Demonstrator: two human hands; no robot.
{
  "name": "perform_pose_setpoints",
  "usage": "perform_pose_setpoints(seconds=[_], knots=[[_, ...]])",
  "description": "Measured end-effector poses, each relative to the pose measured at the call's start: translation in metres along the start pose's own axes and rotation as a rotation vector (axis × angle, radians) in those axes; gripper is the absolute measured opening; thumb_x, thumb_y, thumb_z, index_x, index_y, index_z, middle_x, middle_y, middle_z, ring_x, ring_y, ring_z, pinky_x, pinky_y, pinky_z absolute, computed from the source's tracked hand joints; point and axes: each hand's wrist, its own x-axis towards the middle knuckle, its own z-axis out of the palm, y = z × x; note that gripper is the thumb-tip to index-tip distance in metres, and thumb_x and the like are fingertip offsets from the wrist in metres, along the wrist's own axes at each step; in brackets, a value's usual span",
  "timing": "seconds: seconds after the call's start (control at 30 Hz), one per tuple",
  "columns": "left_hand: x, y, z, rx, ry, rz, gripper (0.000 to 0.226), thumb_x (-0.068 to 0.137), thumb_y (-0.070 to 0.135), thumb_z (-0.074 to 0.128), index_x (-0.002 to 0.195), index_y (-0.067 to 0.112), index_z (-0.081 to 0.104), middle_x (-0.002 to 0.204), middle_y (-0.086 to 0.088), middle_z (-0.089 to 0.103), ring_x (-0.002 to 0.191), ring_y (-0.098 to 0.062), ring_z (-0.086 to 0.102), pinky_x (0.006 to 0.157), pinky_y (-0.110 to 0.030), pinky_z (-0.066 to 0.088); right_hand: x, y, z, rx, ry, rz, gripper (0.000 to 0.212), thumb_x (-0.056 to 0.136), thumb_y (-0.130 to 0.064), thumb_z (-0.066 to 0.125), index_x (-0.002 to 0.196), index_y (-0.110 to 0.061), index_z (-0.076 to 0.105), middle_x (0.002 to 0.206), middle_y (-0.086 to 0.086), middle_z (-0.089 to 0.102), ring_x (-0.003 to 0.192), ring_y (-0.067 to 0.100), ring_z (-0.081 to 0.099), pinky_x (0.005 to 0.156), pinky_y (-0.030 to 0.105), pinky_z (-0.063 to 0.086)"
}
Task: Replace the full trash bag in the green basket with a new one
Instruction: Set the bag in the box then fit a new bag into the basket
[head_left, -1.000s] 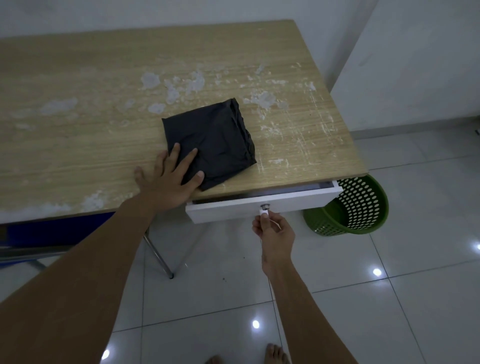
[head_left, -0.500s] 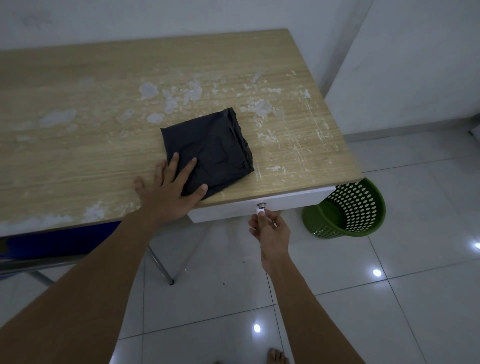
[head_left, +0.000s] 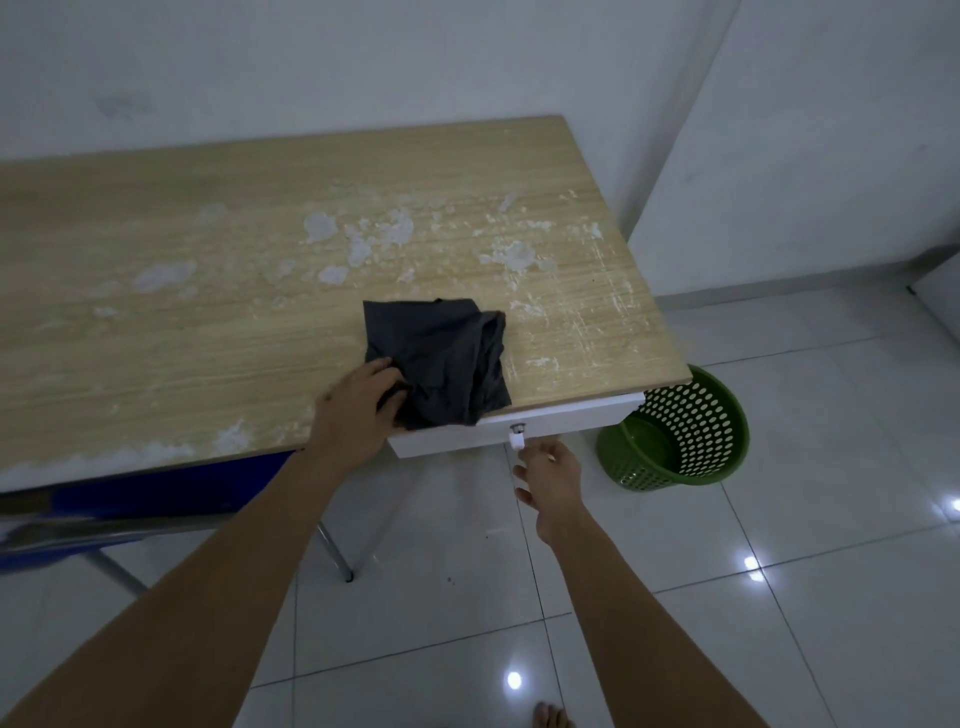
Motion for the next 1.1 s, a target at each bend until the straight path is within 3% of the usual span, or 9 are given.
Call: perform_pose_setpoints(seconds=[0.1, 0.27, 0.4, 0.53, 0.63, 0.7, 0.8, 0.93, 1.1], knots=[[-0.027, 0.030, -0.007, -0.315, 0.023, -0.006, 0.022, 0.101, 0.006, 0.049, 0.114, 0.017, 0.063, 0.114, -0.002, 0.061, 0.102, -0.020, 0.059, 0.081, -0.029, 0.046, -0.029, -0.020, -0.001, -0.006, -0.022, -0.055, 0.011, 0.102, -0.026, 0.052, 0.104, -0.019, 0.060, 0.104, 0.004, 0.066, 0.090, 0.016, 0.062, 0.072, 0.031, 0.050], [-0.073, 0.075, -0.038, -0.527, 0.027, -0.059, 0.027, 0.101, 0.010, 0.050, 0.126, 0.015, 0.061, 0.120, 0.003, 0.063, 0.107, -0.011, 0.061, 0.094, -0.033, 0.051, -0.091, -0.065, -0.014, 0.117, -0.243, -0.026, 0.040, 0.092, -0.058, 0.059, 0.128, -0.041, 0.053, 0.123, -0.004, 0.064, 0.113, 0.019, 0.062, 0.081, 0.042, 0.058], [-0.100, 0.120, -0.079, -0.675, -0.025, -0.065, 0.026, 0.100, 0.009, 0.052, 0.105, 0.031, 0.065, 0.103, 0.025, 0.068, 0.098, 0.008, 0.062, 0.080, -0.014, 0.050, -0.144, -0.093, -0.029, 0.125, -0.225, -0.083, 0.024, 0.096, -0.044, 0.062, 0.116, -0.030, 0.065, 0.115, 0.000, 0.072, 0.106, 0.020, 0.067, 0.076, 0.038, 0.058], [-0.118, 0.167, -0.108, -0.830, -0.207, -0.161, 0.022, 0.097, 0.001, 0.050, 0.096, 0.012, 0.069, 0.129, 0.011, 0.059, 0.116, -0.005, 0.056, 0.093, -0.030, 0.051, -0.187, -0.111, -0.050, 0.133, -0.222, -0.243, 0.024, 0.104, -0.028, 0.052, 0.111, -0.013, 0.069, 0.108, 0.010, 0.074, 0.092, 0.024, 0.070, 0.063, 0.032, 0.054], [-0.122, 0.216, -0.122, -0.978, -0.361, -0.289, 0.027, 0.098, 0.039, 0.054, 0.102, 0.016, 0.068, 0.116, -0.002, 0.068, 0.094, -0.010, 0.067, 0.077, -0.025, 0.052, -0.215, -0.122, -0.071, 0.112, -0.207, -0.389, 0.018, 0.103, -0.020, 0.054, 0.106, -0.012, 0.070, 0.108, 0.016, 0.072, 0.093, 0.026, 0.071, 0.072, 0.035, 0.059], [-0.121, 0.247, -0.123, -0.943, -0.423, -0.219, 0.059, 0.075, 0.068, 0.065, 0.112, 0.022, 0.063, 0.118, -0.004, 0.069, 0.094, -0.010, 0.071, 0.078, -0.025, 0.052, -0.231, -0.127, -0.088, 0.078, -0.210, -0.471, 0.016, 0.100, -0.016, 0.058, 0.109, -0.013, 0.071, 0.108, 0.013, 0.072, 0.097, 0.025, 0.071, 0.081, 0.037, 0.060], [-0.134, 0.292, -0.117, -0.845, -0.477, -0.076, 0.043, 0.084, 0.047, 0.070, 0.120, 0.028, 0.055, 0.118, 0.007, 0.067, 0.103, -0.009, 0.067, 0.086, -0.029, 0.054, -0.252, -0.135, -0.120, 0.053, -0.230, -0.553, 0.021, 0.098, -0.008, 0.059, 0.114, -0.012, 0.072, 0.104, 0.008, 0.076, 0.096, 0.023, 0.073, 0.084, 0.039, 0.060], [-0.140, 0.345, -0.106, -1.002, -0.379, -0.088, 0.028, 0.095, 0.026, 0.064, 0.123, 0.024, 0.061, 0.111, 0.009, 0.069, 0.098, -0.008, 0.066, 0.075, -0.022, 0.052, -0.263, -0.148, -0.178, 0.045, -0.155, -0.639, 0.016, 0.097, -0.015, 0.064, 0.109, -0.011, 0.073, 0.101, 0.009, 0.075, 0.093, 0.017, 0.073, 0.077, 0.028, 0.059], [-0.139, 0.404, -0.096, -1.201, -0.294, -0.153, 0.025, 0.101, 0.020, 0.052, 0.123, 0.019, 0.062, 0.117, -0.001, 0.071, 0.110, -0.025, 0.065, 0.095, -0.049, 0.052, -0.254, -0.158, -0.264, 0.010, -0.052, -0.673, 0.019, 0.092, 0.000, 0.067, 0.106, -0.012, 0.072, 0.098, 0.007, 0.067, 0.080, 0.008, 0.070, 0.074, 0.023, 0.057]])
